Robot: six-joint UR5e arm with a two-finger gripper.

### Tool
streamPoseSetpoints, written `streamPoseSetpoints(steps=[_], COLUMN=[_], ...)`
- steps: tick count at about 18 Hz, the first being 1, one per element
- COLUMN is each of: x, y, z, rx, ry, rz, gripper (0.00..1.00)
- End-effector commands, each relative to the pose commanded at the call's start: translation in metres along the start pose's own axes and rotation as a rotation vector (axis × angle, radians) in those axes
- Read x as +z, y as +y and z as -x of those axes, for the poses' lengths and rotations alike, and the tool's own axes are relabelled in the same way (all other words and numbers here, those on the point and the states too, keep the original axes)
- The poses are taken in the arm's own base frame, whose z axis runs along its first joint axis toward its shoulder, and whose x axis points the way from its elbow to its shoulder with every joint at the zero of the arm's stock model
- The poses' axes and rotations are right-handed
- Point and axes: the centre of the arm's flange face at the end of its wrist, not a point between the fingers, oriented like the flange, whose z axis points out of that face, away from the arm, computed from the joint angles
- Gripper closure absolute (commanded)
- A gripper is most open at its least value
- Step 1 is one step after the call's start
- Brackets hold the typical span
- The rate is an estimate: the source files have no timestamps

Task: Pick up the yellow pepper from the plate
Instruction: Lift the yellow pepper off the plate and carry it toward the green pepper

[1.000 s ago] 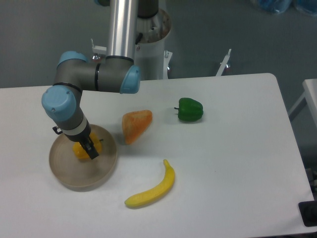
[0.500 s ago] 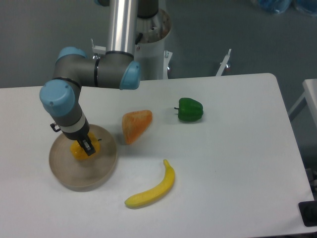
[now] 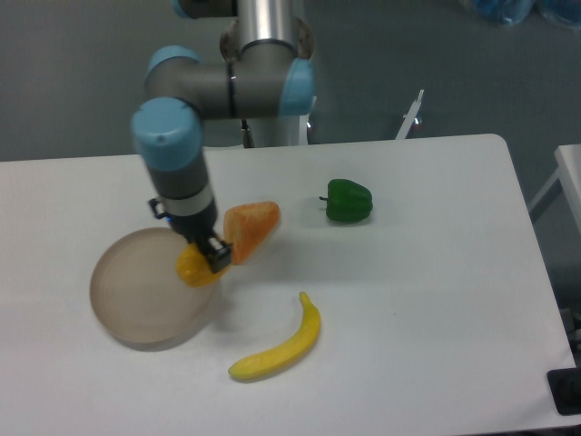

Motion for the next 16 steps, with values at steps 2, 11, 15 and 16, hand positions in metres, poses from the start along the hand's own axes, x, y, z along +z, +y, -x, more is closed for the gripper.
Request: streamPoseSetpoints(steps=[2,11,15,16], x=[-0.001,0.006,0.011,0.012], y=[0.021,0.110,0.138,0.146], z=[0.020,0.086,0.107,0.111], rx=[0.064,0.275,0.253,0.253], ry=[0.003,0.052,0.056,0.059], rz=[0.002,0.046,0.053,0.053], gripper=[0.98,0.97,0.96,0.96])
